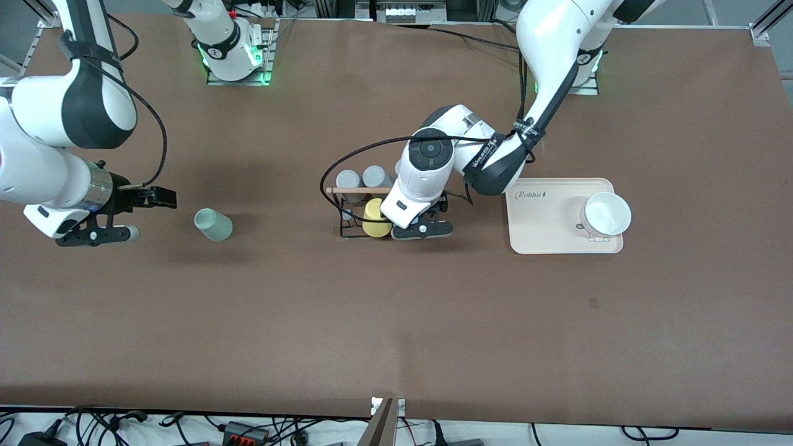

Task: Hang scattered cups on rack with three cups
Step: 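Hang the blue cup on a rack hook and open the left gripper, then withdraw the left gripper while the right gripper grasps the teal cup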

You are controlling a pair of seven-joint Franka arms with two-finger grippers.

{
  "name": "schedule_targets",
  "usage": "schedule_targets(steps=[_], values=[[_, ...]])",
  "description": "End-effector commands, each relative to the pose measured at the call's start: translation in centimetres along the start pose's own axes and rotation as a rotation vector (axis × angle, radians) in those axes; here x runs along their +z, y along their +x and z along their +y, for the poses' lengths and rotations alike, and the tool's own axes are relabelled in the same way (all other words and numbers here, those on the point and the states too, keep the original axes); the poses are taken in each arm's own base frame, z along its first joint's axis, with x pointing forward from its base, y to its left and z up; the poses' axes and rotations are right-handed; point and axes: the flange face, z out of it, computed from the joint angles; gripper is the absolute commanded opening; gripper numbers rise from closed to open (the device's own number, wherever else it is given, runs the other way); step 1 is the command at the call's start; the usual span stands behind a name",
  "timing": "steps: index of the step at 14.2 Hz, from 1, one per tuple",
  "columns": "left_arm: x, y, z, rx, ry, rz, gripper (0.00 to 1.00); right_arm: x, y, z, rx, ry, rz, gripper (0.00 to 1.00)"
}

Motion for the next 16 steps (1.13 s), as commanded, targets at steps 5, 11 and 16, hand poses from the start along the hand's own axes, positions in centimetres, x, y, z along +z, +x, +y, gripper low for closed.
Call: schedule_targets(steps=[5, 11, 16], values=[[-12.7, 4.2, -7.3, 0.056, 0.040, 0.053, 1.00, 9.6, -1.9, -0.6, 0.060, 0.006, 0.065, 1.00], [-23.9, 6.7, -22.1, 0.239, 0.151, -0.061, 1.00, 15.7, -2.7, -2.3, 0.110, 0.009, 0.159, 1.00], [-28.2, 1.6, -28.2, 0.178, 0.202, -0.067, 1.00, 18.9, -3.0, -2.2, 0.115, 0.009, 0.139, 1.00]])
